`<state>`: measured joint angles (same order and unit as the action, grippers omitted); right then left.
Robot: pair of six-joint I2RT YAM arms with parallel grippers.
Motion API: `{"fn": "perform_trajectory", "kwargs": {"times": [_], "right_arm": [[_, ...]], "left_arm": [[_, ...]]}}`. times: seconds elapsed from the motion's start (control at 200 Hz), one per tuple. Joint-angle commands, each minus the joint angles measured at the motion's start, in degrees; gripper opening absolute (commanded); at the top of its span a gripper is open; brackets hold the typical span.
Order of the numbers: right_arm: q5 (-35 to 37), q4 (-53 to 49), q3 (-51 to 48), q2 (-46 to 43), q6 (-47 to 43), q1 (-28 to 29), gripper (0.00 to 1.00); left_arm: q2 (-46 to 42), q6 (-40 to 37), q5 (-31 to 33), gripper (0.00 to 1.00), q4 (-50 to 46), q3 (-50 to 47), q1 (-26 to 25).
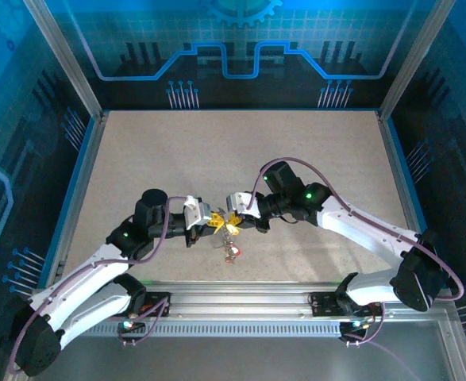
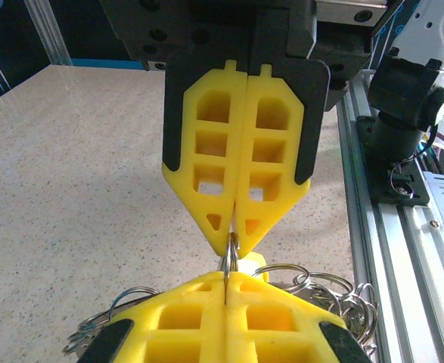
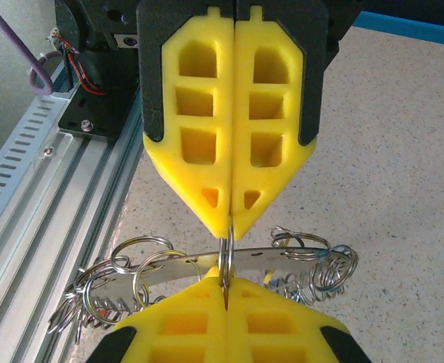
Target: Put the keys on the keyring
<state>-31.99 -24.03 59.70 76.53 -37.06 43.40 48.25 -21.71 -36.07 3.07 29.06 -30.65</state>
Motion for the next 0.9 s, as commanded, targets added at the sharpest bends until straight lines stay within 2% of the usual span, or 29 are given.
{"fn": "perform_trajectory", "kwargs": {"times": [0.0, 0.05, 0.145, 0.485, 0.535, 0.665, 0.895], "right_arm": [[-1.0, -0.8, -0.3, 0.4, 0.7, -0.7, 0.09], [-1.5, -0.8, -0.4, 0.4, 0.7, -0.7, 0.15], [-3.0, -0.4, -0.4, 0.7, 0.6, -0.6, 0.19], [-3.2, 0.6, 1.0, 2.7, 0.6, 0.7, 0.19], [-2.8, 0.8, 1.0, 2.8, 0.7, 0.7, 0.18], [-1.8, 0.6, 1.1, 1.9, 0.6, 0.7, 0.06], [-1.1, -0.3, 1.2, -0.7, 0.6, 0.6, 0.0]], "left_arm": [[-0.9, 1.0, -1.9, 0.0, 3.7, 0.0, -0.4], [-0.9, 1.0, -1.9, 0.0, 3.9, 0.0, -0.4], [-1.0, 1.1, -2.1, 0.0, 3.9, 0.0, -0.3], [-1.0, 2.5, -2.2, 0.0, 5.8, -0.9, -0.3], [-1.0, 2.6, -2.2, 0.0, 5.8, -1.0, -0.3], [-1.0, 2.4, -1.3, 0.0, 4.9, -0.8, -0.4], [-0.9, -0.4, -0.7, 0.0, -1.2, 0.8, -0.3]]}}
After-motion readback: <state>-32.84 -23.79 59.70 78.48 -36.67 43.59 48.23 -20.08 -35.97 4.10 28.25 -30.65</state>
